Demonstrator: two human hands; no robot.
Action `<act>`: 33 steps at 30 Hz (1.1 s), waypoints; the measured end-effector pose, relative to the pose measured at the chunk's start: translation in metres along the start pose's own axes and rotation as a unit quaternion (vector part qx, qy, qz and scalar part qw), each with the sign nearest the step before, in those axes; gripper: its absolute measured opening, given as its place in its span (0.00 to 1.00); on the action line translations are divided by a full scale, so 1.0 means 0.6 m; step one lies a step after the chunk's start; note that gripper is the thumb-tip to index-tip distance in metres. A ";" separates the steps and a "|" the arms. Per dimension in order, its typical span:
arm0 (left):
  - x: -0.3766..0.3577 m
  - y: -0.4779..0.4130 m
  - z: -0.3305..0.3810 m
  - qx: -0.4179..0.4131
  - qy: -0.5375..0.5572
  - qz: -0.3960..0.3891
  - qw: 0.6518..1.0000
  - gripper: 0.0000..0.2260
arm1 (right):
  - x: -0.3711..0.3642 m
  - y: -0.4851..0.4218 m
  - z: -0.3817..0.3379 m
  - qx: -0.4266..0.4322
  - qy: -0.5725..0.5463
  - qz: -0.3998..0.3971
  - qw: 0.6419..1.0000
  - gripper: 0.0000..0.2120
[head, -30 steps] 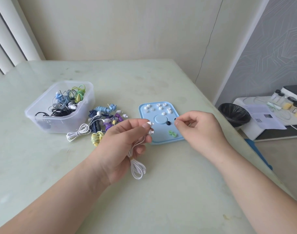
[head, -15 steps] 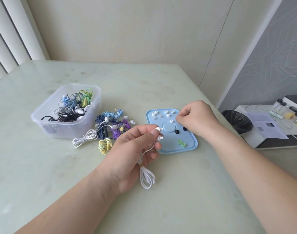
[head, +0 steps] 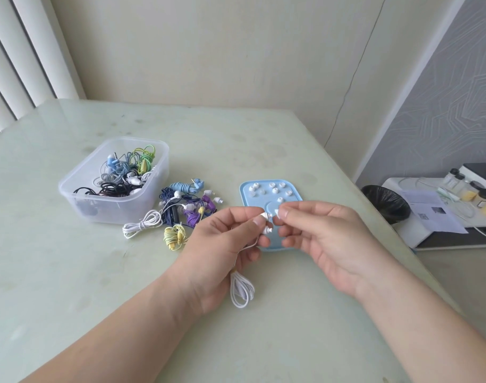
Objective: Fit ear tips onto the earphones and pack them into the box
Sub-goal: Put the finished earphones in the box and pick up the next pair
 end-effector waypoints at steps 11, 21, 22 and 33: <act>-0.007 0.003 0.000 -0.041 -0.052 -0.018 0.998 0.04 | 0.003 0.007 0.026 0.003 -0.075 -0.024 0.997 0.10; -0.009 0.004 0.001 -0.062 -0.065 -0.030 0.995 0.01 | 0.004 0.004 0.032 0.028 -0.058 -0.029 0.997 0.15; -0.009 0.004 0.002 -0.064 -0.066 -0.029 0.995 0.01 | 0.004 0.004 0.033 0.030 -0.055 -0.030 0.998 0.15; -0.004 0.006 -0.002 -0.070 -0.068 -0.006 0.995 0.03 | -0.006 0.015 0.042 0.095 -0.040 0.014 0.995 0.08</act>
Point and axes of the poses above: each hand's wrist, its own y-axis away from the middle knuckle, its own x-axis out of the back of the hand, z = x × y, the point moved 5 cm from there along -y, towards the middle knuckle, and after that the axes turned 1 degree about -y, right-handed, at the moved point
